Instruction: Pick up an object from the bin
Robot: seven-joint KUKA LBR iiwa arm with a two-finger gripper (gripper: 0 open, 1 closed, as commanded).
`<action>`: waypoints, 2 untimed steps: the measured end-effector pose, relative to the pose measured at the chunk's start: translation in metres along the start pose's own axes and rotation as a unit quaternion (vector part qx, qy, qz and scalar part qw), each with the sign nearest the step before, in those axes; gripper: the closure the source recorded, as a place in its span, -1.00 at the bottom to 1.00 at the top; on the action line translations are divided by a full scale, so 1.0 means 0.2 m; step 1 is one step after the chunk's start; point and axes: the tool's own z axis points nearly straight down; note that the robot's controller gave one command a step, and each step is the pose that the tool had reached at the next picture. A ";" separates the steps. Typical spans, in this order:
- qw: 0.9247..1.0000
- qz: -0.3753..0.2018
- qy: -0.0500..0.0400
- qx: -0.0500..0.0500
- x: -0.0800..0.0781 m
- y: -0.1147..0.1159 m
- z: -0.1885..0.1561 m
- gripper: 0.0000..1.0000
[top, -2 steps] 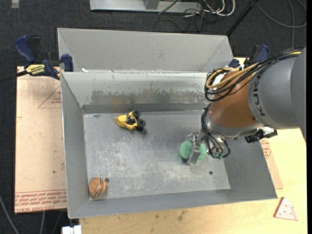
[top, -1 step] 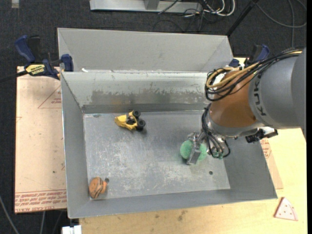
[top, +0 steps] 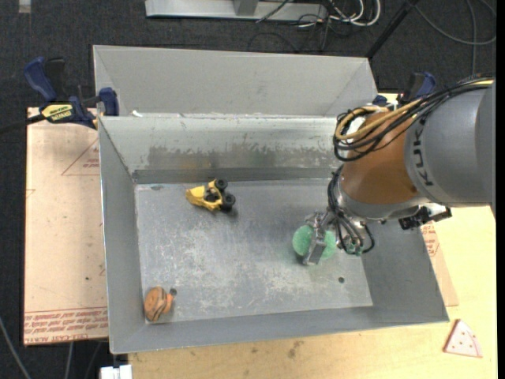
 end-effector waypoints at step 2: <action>1.000 0.000 0.002 0.000 0.00 0.00 -0.07 1.00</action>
Offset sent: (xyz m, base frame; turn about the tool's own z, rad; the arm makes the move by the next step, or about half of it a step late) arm 0.0001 0.0000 0.0789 0.0000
